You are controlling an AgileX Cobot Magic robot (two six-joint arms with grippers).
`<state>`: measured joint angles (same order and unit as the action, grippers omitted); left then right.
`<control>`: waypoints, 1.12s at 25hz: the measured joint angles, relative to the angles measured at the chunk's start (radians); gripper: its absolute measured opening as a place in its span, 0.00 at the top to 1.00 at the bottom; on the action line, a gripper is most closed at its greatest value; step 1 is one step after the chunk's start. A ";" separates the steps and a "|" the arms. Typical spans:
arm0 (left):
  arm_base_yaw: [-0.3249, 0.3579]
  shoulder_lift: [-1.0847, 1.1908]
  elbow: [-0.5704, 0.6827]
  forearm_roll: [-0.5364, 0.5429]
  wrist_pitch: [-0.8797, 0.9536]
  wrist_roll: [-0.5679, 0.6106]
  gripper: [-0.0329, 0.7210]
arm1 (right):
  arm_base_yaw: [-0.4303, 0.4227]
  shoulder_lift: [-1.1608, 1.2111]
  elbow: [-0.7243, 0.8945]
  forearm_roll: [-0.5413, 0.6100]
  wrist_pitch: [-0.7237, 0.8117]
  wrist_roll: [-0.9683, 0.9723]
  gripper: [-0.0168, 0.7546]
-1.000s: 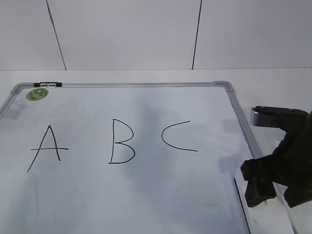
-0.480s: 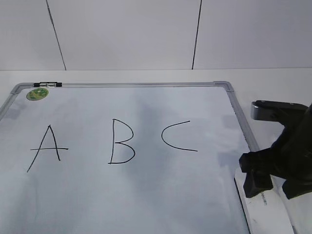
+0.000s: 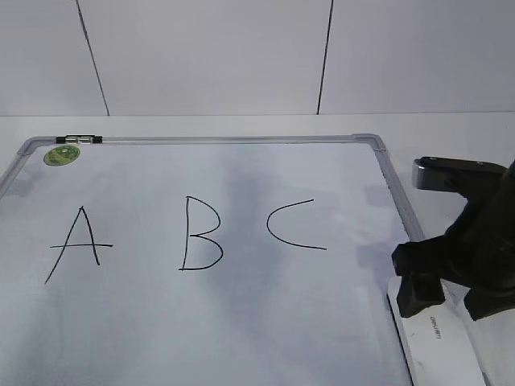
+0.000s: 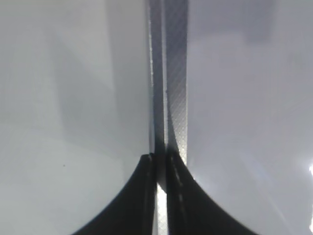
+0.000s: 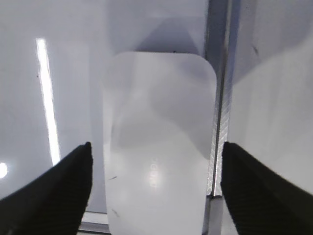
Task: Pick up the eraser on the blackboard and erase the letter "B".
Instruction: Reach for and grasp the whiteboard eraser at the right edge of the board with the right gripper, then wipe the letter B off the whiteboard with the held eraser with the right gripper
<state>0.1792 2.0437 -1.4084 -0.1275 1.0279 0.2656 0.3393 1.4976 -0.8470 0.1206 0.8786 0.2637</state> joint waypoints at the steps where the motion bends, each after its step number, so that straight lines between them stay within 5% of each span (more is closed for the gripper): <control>1: 0.000 0.000 0.000 -0.002 0.000 0.000 0.94 | 0.001 0.000 0.000 0.000 0.000 0.000 0.18; 28: 0.000 0.000 0.000 -0.006 0.002 0.000 0.94 | 0.010 0.074 0.000 0.027 0.026 0.000 0.16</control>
<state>0.1792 2.0437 -1.4084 -0.1332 1.0295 0.2656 0.3496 1.5716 -0.8470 0.1480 0.9046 0.2637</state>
